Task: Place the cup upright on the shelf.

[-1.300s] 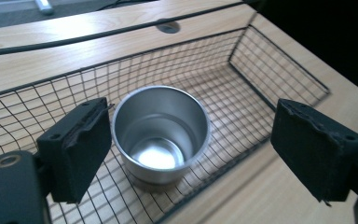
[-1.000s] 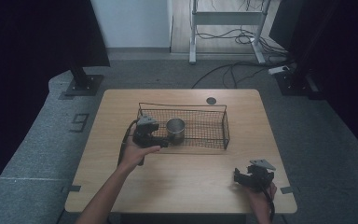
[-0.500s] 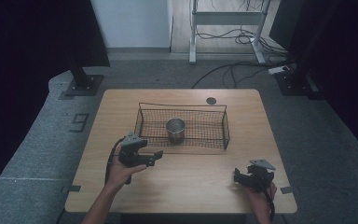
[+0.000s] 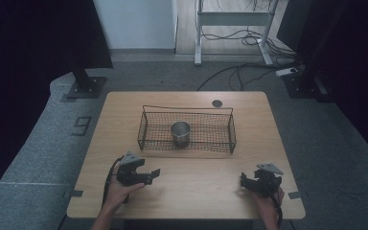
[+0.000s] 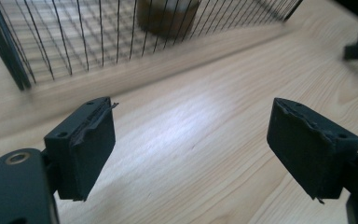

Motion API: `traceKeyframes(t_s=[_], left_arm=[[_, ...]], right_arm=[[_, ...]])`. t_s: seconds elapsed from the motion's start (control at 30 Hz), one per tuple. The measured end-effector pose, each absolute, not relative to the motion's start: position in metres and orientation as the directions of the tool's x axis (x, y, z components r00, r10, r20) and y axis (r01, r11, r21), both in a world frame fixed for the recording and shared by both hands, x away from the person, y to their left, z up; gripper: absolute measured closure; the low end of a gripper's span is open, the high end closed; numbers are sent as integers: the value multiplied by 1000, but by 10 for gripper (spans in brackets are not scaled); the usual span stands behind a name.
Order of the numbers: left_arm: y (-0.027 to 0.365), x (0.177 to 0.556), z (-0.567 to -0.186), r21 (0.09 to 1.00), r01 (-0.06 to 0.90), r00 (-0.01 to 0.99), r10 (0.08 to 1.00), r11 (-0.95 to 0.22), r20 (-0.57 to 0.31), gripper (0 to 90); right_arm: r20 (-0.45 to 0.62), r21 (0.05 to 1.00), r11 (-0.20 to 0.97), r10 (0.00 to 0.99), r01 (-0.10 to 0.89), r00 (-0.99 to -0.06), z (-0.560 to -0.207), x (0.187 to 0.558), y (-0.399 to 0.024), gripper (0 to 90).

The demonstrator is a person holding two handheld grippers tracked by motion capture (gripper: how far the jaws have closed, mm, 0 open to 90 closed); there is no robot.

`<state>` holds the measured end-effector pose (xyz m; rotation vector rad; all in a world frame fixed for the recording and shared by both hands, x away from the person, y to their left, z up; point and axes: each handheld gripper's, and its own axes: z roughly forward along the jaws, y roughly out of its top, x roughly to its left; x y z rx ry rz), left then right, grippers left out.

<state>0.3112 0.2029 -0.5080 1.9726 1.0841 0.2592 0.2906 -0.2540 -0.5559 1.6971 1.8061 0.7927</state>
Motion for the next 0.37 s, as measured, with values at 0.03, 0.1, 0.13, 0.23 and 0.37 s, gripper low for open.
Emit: traceKeyframes(t_s=[0.03,0.1,0.13,0.23,0.37], left_arm=[[204,311,-509,758,598,601,771,-260,-210,157],[205,311,-512,754,603,598,773,-260,-212,157],[205,311,-513,753,605,595,775,-257,-213,157],[206,310,-514,753,610,588,778,-247,-221,157],[204,308,-519,745,617,587,779,-255,-219,157]], right_arm=[[12,728,37,998,685,-68,-556,291,-254,64],[13,728,37,998,685,-68,-556,291,-254,64],[13,728,37,998,685,-68,-556,291,-254,64],[12,728,38,998,684,-68,-556,291,-254,64],[12,728,38,998,684,-69,-556,291,-254,65]])
